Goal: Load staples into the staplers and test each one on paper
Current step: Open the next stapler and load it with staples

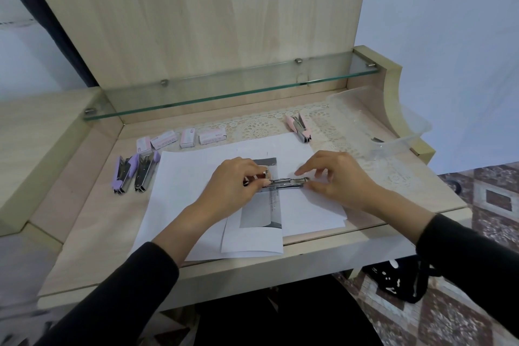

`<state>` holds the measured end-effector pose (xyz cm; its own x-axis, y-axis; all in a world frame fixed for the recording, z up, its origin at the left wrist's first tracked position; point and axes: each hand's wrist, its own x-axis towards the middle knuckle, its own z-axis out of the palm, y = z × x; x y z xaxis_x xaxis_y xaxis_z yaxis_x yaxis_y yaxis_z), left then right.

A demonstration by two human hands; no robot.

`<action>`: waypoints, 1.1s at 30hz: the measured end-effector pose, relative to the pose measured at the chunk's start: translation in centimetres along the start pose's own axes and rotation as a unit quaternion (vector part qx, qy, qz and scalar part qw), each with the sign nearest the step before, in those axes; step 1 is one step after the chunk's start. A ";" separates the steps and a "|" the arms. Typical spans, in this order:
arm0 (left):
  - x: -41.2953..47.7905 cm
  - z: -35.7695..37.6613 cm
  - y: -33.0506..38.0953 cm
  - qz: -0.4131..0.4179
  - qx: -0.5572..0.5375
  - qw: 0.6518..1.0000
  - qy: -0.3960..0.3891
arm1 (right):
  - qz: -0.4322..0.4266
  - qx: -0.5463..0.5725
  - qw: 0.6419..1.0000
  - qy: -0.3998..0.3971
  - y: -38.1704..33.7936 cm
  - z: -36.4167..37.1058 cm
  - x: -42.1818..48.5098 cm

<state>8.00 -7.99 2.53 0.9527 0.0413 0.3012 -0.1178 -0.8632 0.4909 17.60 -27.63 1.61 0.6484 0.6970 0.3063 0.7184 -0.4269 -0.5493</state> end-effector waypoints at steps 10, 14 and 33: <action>0.3 0.2 1.0 -0.027 0.081 0.996 0.007 | 0.049 0.030 0.998 0.016 -0.4 1.0 0.1; 0.9 0.3 1.8 0.015 0.204 0.977 -0.055 | 0.048 0.044 0.998 0.022 -0.4 1.0 0.2; -0.4 2.3 -1.5 0.171 0.089 0.981 0.037 | 0.047 0.058 0.997 0.030 0.0 1.2 0.2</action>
<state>8.44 -7.93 -0.23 0.8427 -0.2353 0.4842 -0.3696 -0.9069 0.2026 17.37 -26.83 0.76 0.7276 0.6202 0.2932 0.6220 -0.4161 -0.6633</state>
